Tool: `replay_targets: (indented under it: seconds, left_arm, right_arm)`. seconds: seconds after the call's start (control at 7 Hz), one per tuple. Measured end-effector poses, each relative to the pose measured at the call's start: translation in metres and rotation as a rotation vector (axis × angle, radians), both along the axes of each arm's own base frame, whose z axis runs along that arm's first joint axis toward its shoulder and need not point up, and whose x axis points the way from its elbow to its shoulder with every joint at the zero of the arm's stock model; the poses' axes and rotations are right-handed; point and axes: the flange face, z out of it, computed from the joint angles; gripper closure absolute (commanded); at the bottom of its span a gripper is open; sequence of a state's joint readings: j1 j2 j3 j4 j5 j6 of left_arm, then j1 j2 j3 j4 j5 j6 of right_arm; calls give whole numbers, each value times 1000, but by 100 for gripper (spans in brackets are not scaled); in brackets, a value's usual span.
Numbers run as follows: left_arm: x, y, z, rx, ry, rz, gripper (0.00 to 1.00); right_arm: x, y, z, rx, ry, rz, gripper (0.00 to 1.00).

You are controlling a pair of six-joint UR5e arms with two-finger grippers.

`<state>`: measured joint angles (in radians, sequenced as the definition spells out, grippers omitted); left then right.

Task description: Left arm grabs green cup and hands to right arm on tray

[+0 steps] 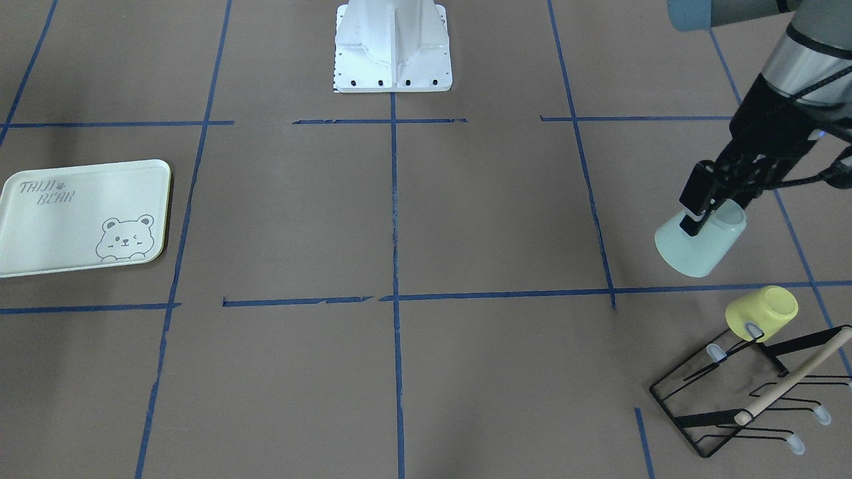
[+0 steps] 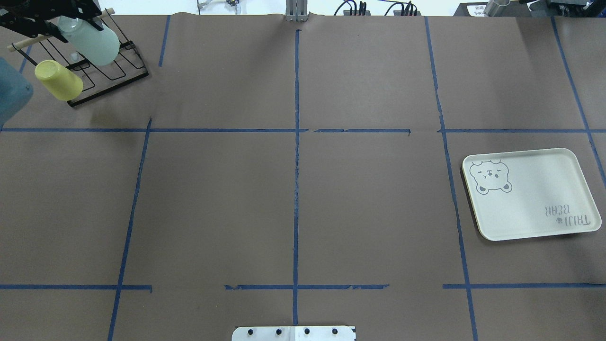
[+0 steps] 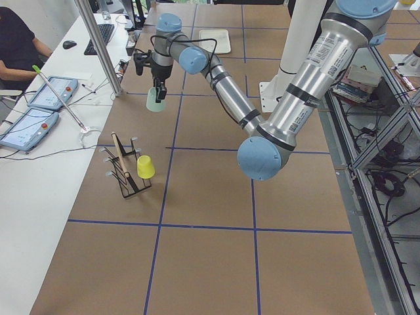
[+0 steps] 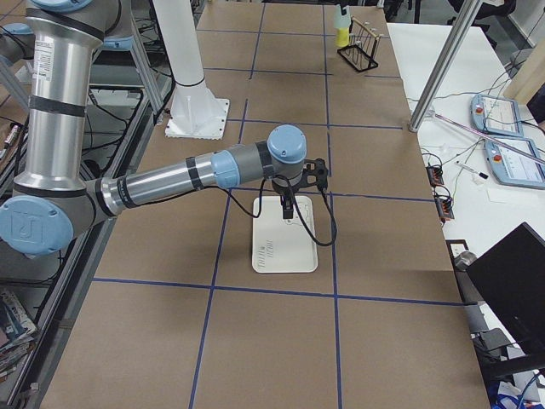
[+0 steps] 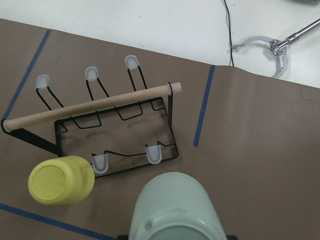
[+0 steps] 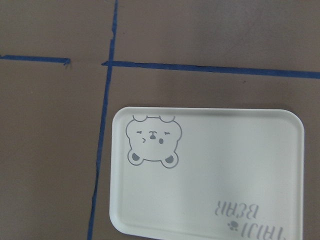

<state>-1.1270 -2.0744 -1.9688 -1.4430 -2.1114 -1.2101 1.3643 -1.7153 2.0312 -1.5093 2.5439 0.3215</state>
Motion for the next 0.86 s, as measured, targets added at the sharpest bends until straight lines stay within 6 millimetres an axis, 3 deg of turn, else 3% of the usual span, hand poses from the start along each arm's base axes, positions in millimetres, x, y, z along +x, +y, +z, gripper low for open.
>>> replay_targets:
  seconds: [0.14, 0.43, 0.57, 0.86]
  left_arm:
    - [15, 31, -20, -30, 76, -3, 96]
    - [68, 86, -50, -69, 204, 39, 96]
    - [87, 102, -60, -69, 271, 55, 96]
    - [110, 127, -81, -62, 435, 45, 96]
  right_arm:
    - [-27, -11, -17, -8, -15, 23, 0]
    - [-85, -25, -60, -41, -63, 55, 0]
    - [-109, -27, -84, -61, -105, 69, 1]
    - [-135, -17, -130, -123, -253, 129, 1]
